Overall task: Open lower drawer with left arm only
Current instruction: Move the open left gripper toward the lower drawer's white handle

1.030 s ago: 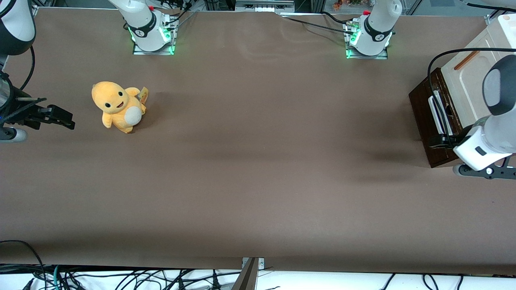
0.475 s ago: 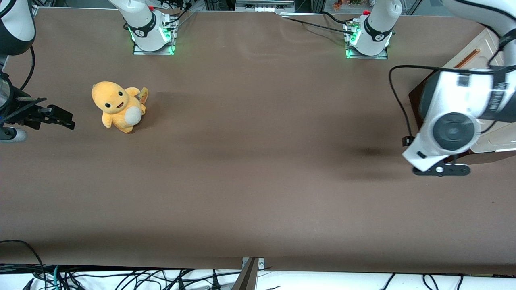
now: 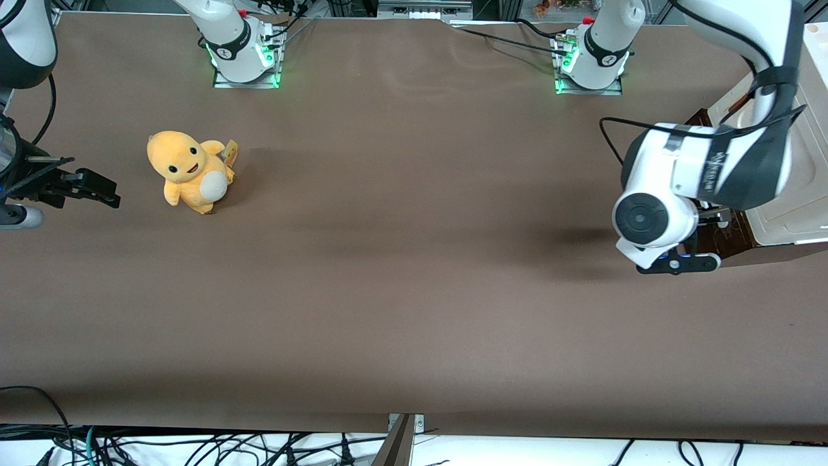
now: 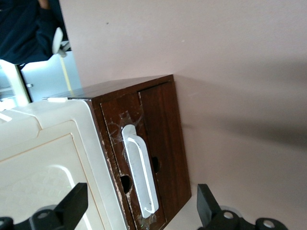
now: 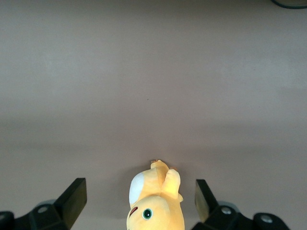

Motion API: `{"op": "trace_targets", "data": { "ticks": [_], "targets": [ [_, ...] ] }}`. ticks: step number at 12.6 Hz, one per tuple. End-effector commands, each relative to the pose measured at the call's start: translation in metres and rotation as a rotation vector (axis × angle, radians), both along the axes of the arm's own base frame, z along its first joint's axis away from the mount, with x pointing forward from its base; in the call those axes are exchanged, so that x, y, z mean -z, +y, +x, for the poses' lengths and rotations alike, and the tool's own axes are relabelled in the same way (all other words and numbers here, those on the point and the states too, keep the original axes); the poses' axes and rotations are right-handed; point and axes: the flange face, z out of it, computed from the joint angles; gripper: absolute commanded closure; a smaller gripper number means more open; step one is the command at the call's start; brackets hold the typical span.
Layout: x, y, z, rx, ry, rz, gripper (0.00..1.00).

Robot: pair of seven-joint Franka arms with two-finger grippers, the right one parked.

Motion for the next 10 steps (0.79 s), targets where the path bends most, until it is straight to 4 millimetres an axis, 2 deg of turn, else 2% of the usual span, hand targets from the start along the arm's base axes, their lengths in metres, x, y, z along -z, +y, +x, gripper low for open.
{"op": "trace_targets", "data": {
  "ticks": [1,3,5,10],
  "targets": [
    [0.018,0.001,-0.011,-0.005,-0.014,0.104,0.00],
    [0.031,-0.007,-0.018,-0.012,-0.021,0.140,0.00],
    [0.047,-0.005,-0.026,-0.002,0.021,0.212,0.00],
    [0.086,-0.004,-0.040,-0.064,-0.063,0.337,0.00]
  ]
}}
